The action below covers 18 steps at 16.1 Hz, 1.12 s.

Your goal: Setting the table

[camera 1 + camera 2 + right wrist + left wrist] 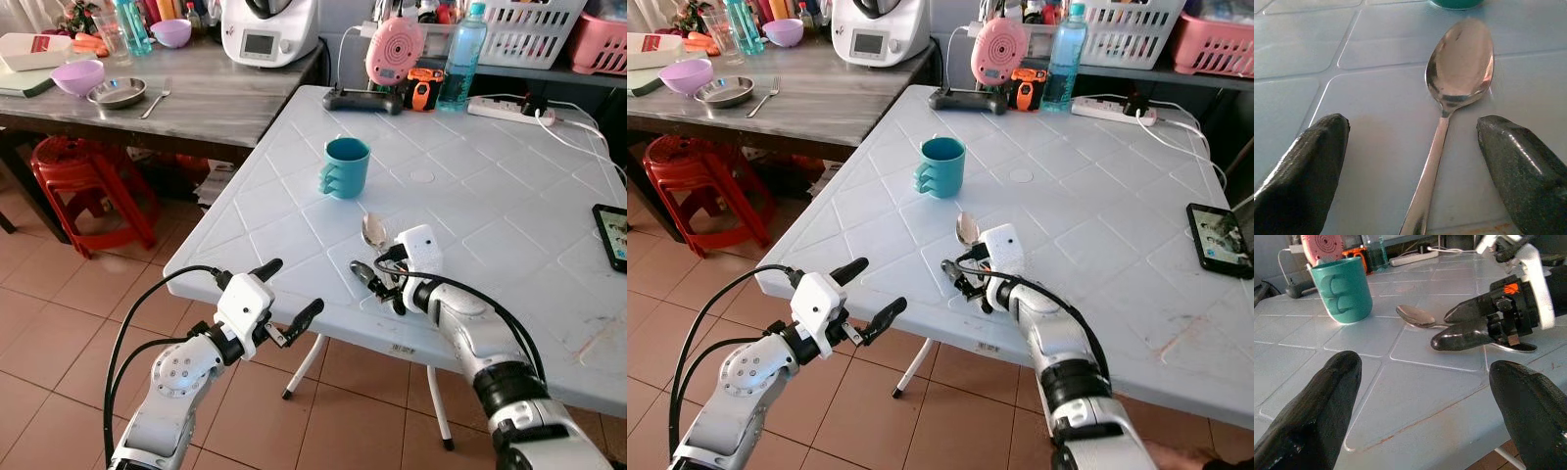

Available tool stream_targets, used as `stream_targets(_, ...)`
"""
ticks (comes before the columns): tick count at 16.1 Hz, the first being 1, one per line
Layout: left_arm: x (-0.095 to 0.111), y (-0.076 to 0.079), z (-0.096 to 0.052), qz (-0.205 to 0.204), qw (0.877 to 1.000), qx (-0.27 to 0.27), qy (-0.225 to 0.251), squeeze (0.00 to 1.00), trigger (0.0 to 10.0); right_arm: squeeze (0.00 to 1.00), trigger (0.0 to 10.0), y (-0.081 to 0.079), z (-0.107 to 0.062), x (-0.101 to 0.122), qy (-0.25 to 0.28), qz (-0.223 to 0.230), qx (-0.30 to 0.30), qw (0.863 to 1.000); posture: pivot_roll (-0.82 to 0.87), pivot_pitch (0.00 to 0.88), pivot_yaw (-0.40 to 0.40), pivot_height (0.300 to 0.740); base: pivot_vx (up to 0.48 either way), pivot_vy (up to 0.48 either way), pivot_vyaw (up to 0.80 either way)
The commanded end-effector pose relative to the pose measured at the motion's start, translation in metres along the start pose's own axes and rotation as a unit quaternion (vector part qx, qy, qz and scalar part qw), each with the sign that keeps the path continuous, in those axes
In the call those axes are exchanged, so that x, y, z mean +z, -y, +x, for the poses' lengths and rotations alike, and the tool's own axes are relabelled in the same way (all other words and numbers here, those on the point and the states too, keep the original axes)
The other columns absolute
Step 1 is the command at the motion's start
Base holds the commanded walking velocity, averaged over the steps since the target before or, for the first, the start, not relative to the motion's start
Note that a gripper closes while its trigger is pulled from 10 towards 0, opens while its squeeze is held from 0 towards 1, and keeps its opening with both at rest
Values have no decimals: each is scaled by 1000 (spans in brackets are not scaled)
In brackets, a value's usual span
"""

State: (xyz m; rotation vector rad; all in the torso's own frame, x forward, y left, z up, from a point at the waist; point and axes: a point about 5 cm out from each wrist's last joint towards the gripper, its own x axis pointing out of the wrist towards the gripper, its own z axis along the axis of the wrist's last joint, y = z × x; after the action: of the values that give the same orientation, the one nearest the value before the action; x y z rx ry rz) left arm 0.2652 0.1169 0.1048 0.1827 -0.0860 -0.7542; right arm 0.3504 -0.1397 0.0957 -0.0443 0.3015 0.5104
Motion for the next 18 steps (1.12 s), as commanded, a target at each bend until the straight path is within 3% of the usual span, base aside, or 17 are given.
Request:
stream_targets(1, 2, -1, -2, 3, 1000, -1, -1, 0, 10000, 0, 0, -2, 3, -1, -6, 16, 6, 1000, 36, 78, 39, 740, 0, 0, 0)
stream_targets(7, 4, 1, -2, -37, 999, -33, 19, 0, 10000, 0, 0, 1, 2, -9, -23, 16, 1, 1000, 36, 78, 40, 740, 0, 0, 0)
stream_targets(18, 9, 5, -5, -43, 997, -65, 3, 0, 10000, 0, 0, 1, 1, -22, -48, 26, -3, 998, 36, 84, 38, 740, 0, 0, 0)
